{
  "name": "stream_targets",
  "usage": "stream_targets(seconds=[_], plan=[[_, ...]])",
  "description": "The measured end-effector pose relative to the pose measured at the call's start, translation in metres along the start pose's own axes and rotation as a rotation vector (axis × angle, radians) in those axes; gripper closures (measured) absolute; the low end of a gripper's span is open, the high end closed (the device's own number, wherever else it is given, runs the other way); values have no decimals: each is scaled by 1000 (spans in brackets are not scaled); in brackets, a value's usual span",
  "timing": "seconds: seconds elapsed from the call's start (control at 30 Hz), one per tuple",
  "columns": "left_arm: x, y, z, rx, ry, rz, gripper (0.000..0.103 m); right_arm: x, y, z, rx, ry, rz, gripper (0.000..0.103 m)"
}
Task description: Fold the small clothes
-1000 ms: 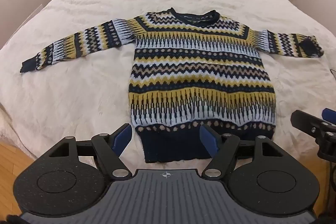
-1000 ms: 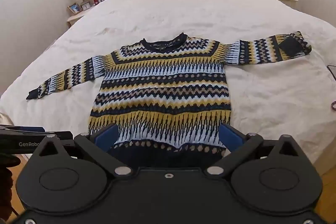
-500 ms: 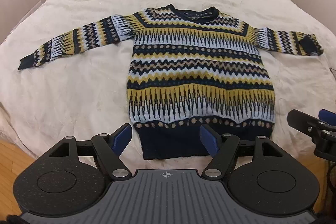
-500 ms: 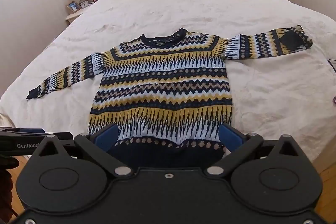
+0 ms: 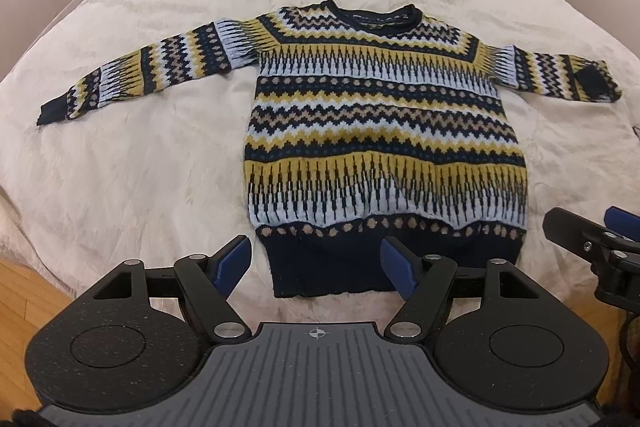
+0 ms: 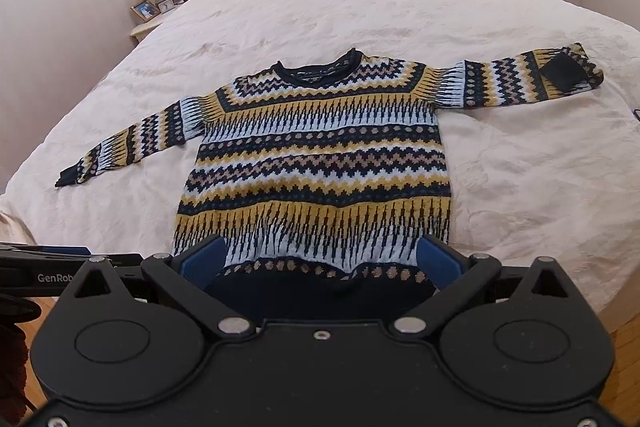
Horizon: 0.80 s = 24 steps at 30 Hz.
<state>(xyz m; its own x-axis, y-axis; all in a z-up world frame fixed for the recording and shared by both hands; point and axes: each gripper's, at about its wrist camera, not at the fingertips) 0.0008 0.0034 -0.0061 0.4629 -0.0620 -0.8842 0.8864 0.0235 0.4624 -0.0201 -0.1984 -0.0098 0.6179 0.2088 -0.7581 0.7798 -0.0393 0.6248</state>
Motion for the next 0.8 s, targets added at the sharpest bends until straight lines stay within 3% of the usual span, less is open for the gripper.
stream_targets(seconds=[0.8], plan=[[12,12,-3,-12,18,-63,33,12,2,-4,-5,17,-27,2]])
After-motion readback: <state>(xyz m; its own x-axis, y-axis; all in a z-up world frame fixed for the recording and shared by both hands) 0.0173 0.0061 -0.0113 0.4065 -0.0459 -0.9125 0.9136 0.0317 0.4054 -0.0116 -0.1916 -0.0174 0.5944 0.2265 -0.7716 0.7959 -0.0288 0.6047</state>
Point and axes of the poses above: each gripper's, at about its wrist camera, not at the fingertips, and x roughly the way its jaws point, z to its right, y to its top, and after that the axes turned 4 degrees about -y, right-handed
